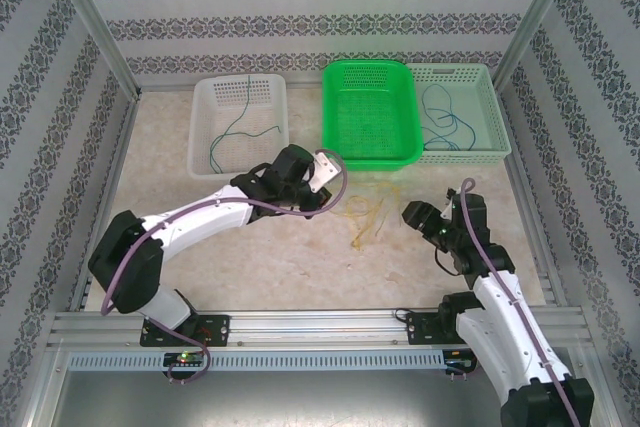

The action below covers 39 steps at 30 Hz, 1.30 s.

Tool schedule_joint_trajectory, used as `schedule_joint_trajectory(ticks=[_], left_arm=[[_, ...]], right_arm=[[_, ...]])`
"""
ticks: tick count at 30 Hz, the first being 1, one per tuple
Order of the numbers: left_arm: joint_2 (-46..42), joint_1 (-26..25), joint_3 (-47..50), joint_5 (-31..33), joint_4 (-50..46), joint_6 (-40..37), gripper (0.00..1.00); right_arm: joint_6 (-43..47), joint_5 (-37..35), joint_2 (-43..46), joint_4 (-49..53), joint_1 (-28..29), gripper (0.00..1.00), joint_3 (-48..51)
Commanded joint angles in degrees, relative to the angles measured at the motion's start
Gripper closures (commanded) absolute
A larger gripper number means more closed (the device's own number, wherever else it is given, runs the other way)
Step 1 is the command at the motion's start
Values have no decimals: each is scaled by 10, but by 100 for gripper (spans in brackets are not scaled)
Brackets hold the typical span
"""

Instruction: Untangle the cables

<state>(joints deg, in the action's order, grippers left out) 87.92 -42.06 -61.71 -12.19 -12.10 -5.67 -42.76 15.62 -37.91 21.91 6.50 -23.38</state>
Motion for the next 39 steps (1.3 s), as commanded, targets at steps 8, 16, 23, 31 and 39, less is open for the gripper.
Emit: schedule_joint_trajectory(ticks=[8, 16, 23, 31, 39], left_arm=[[-35, -8, 20, 2, 36, 17, 96], [-52, -8, 28, -5, 52, 20, 96], [-74, -8, 46, -4, 70, 28, 96], [-84, -8, 56, 25, 62, 24, 96], [-94, -7, 58, 74, 19, -13, 95]], right_arm=[[1, -55, -39, -81, 148, 30, -15], [-20, -110, -74, -151, 191, 28, -6], [-28, -115, -158, -172, 204, 43, -24], [-13, -132, -178, -148, 215, 81, -48], [80, -171, -97, -8, 217, 95, -54]])
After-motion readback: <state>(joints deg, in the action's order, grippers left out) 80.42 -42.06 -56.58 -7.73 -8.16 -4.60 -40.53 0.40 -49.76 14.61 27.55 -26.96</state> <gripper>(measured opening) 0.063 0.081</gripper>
